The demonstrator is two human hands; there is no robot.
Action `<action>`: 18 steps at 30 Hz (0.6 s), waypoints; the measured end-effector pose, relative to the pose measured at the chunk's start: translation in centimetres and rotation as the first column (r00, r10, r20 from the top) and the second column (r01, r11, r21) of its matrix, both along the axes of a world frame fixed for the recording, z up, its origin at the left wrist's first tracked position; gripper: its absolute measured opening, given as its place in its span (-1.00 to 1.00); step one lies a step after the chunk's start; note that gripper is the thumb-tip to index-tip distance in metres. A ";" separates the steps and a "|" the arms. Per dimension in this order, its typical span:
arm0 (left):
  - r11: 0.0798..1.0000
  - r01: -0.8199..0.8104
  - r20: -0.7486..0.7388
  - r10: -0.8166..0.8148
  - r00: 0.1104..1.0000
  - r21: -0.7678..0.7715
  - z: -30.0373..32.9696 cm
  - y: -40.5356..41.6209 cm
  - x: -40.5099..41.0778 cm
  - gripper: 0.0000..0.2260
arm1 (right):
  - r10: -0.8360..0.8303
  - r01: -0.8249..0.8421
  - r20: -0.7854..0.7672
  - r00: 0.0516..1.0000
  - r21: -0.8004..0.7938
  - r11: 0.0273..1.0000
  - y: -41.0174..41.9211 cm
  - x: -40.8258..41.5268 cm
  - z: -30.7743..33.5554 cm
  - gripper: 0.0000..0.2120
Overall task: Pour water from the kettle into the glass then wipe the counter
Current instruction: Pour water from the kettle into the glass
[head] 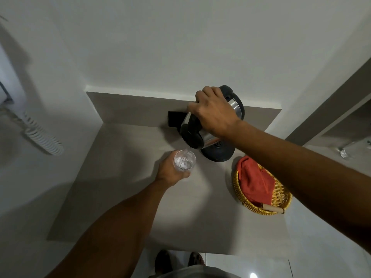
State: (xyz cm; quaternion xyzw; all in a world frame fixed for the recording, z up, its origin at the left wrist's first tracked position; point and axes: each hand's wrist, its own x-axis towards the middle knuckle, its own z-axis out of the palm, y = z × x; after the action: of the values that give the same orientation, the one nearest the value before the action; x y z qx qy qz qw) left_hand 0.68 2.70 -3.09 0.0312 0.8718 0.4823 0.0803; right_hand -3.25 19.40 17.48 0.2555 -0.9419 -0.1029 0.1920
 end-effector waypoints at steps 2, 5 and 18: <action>1.000 0.007 0.007 -0.007 1.000 -0.012 0.1 -0.1 0.0 -0.31 | -0.007 0.007 -0.002 1.000 -0.003 1.000 0.2 0.0 0.0 -0.88; 1.000 0.012 0.006 -0.011 1.000 -0.008 0.2 0.0 0.0 -0.31 | -0.015 0.016 0.005 1.000 -0.009 1.000 0.4 0.2 0.0 -0.88; 1.000 0.022 -0.006 -0.021 1.000 0.015 0.5 0.0 0.2 -0.33 | -0.046 0.049 0.045 0.998 -0.070 0.996 0.5 0.3 -0.2 -0.86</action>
State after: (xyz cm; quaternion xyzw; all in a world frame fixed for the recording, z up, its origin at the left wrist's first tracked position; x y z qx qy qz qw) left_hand 0.88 2.71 -2.54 0.0425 0.8680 0.4877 0.0827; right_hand -2.94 19.93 17.24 0.2284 -0.9548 -0.0683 0.1778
